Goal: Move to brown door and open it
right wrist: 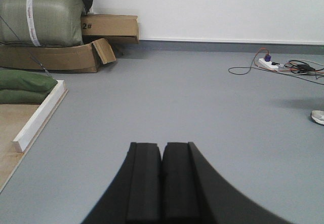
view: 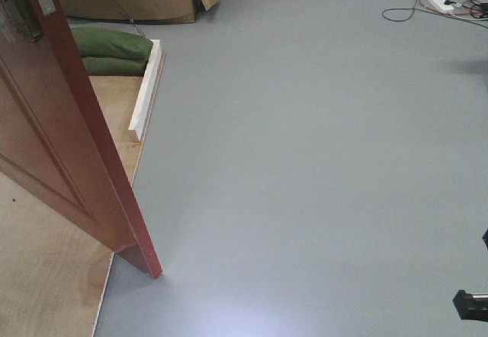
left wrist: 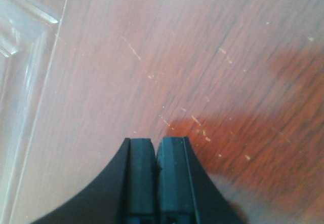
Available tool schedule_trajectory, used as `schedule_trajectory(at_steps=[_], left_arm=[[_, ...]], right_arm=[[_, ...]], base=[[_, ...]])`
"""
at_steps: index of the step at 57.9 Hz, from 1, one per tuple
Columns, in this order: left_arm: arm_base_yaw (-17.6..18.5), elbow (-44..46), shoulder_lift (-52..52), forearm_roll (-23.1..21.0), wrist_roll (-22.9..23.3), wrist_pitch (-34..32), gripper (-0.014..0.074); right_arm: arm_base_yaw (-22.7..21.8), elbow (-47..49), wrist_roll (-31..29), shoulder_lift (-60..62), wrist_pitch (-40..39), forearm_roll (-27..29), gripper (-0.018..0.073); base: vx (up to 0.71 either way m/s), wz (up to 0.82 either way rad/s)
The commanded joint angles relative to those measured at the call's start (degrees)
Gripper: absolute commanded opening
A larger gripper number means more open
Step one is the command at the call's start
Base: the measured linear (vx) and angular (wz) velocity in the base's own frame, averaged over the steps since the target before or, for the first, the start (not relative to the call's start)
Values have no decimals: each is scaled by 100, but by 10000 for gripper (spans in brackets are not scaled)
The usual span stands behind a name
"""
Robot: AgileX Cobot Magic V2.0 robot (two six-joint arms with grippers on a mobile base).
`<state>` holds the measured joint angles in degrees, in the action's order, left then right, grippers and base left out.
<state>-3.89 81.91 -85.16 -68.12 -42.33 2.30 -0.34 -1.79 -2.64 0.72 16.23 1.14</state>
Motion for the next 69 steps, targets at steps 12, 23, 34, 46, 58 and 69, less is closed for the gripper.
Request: schedule_trajectory(at_steps=[12, 23, 34, 46, 58, 69], left_arm=[[28, 212, 207, -2, -2, -95, -6], [28, 212, 207, -2, -2, -100, -6], [28, 212, 207, -2, -2, -100, -6], [28, 212, 207, -2, -2, -95, -6], [28, 212, 207, -2, -2, -95, -6], [28, 212, 207, -2, -2, -95, -6]], right_arm=[[-10, -22, -31, -72, -473, -35, 0], [-10, -22, -31, -72, -473, -35, 0], [-10, -22, -31, -72, -473, -35, 0], [-10, -22, -31, -72, -473, -35, 0], [-10, -22, -31, -72, -473, -35, 0], [-10, -22, -31, -72, -473, -35, 0]], base=[[0, 0], [0, -1], [2, 0], [4, 0], [6, -2], [7, -3]])
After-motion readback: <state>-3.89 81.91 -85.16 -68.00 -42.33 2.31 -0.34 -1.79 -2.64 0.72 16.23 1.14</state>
